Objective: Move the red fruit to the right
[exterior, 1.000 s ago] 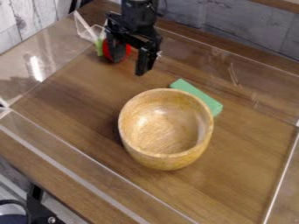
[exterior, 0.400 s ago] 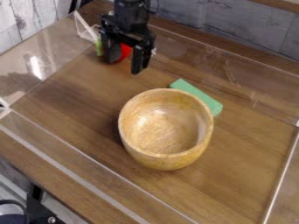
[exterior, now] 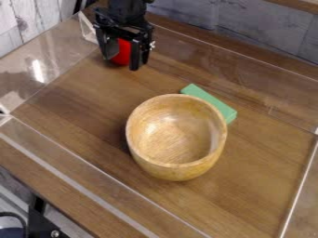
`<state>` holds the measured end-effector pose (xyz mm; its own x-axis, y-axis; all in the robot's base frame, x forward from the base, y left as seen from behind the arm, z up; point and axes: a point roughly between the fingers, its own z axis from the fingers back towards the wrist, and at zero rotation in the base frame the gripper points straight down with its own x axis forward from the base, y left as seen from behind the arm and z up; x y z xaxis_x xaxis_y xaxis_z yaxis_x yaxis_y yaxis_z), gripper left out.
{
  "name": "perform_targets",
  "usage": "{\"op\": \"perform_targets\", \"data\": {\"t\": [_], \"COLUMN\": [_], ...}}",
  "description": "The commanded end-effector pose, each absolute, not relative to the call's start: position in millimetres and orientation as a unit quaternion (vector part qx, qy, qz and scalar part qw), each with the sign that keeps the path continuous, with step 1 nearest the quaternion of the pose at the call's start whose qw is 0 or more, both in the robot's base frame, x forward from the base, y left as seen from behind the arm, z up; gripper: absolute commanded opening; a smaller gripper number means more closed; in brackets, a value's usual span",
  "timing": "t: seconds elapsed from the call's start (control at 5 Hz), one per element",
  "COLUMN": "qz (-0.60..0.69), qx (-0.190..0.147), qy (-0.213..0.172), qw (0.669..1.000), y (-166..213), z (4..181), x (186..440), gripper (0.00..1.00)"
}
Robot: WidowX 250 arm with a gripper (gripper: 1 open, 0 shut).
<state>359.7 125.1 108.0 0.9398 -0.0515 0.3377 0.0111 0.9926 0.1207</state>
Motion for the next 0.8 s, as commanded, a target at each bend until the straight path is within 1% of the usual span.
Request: {"op": "perform_targets", "data": {"t": [0.0, 0.2, 0.4, 0.6], "qz": [-0.022, -0.027, -0.031, -0.033], "qx": [0.068, 0.065, 0.062, 0.058], "qy": [-0.203, -0.201, -0.199, -0.199], "qw": [0.977, 0.977, 0.978, 0.978], "y": [130.9, 133.3, 135.9, 135.8], "z": [127.0, 121.5, 117.3, 117.3], "x": [373.4, 374.1, 374.0, 374.1], "gripper": [1.00, 0.00, 0.00, 1.00]}}
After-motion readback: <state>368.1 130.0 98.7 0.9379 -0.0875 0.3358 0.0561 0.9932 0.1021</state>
